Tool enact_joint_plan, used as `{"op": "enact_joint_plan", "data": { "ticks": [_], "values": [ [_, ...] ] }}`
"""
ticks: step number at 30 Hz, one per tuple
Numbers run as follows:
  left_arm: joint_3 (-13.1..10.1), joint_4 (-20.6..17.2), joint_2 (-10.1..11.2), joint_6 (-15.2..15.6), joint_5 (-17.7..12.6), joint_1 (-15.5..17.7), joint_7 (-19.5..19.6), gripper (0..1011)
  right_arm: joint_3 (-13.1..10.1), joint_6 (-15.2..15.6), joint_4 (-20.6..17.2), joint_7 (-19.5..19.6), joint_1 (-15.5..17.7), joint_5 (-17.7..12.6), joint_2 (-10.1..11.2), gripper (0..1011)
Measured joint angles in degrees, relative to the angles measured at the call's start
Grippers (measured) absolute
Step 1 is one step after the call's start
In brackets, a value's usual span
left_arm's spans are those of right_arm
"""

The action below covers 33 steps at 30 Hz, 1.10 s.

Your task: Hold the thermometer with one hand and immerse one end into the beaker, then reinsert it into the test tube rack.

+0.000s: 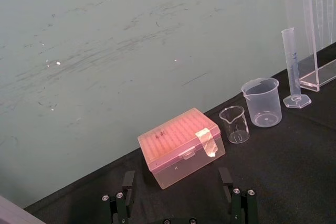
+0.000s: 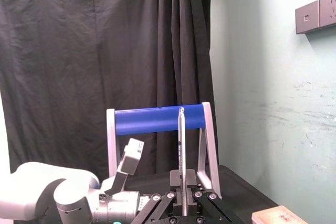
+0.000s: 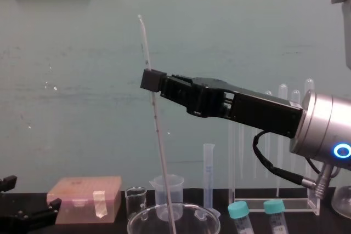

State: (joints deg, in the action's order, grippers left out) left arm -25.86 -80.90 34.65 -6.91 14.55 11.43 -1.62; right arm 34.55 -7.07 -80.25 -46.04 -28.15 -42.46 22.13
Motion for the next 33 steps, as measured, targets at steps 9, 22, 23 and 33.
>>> {"op": "enact_joint_plan", "data": {
  "ticks": [9,22,23,33],
  "values": [
    [0.0,0.0,0.0,0.0,0.0,0.0,0.0,1008,0.11,0.02,0.0,-0.06,0.06,0.0,0.04,53],
    [0.0,0.0,0.0,0.0,0.0,0.0,0.0,1008,0.22,0.0,-0.06,-0.22,0.09,0.11,0.19,53],
    [0.0,0.0,0.0,0.0,0.0,0.0,0.0,1008,0.22,0.0,-0.08,-0.23,0.1,0.11,0.2,53],
    [0.0,0.0,0.0,0.0,0.0,0.0,0.0,1008,0.23,0.01,-0.11,-0.24,0.13,0.12,0.25,53]
  ]
}}
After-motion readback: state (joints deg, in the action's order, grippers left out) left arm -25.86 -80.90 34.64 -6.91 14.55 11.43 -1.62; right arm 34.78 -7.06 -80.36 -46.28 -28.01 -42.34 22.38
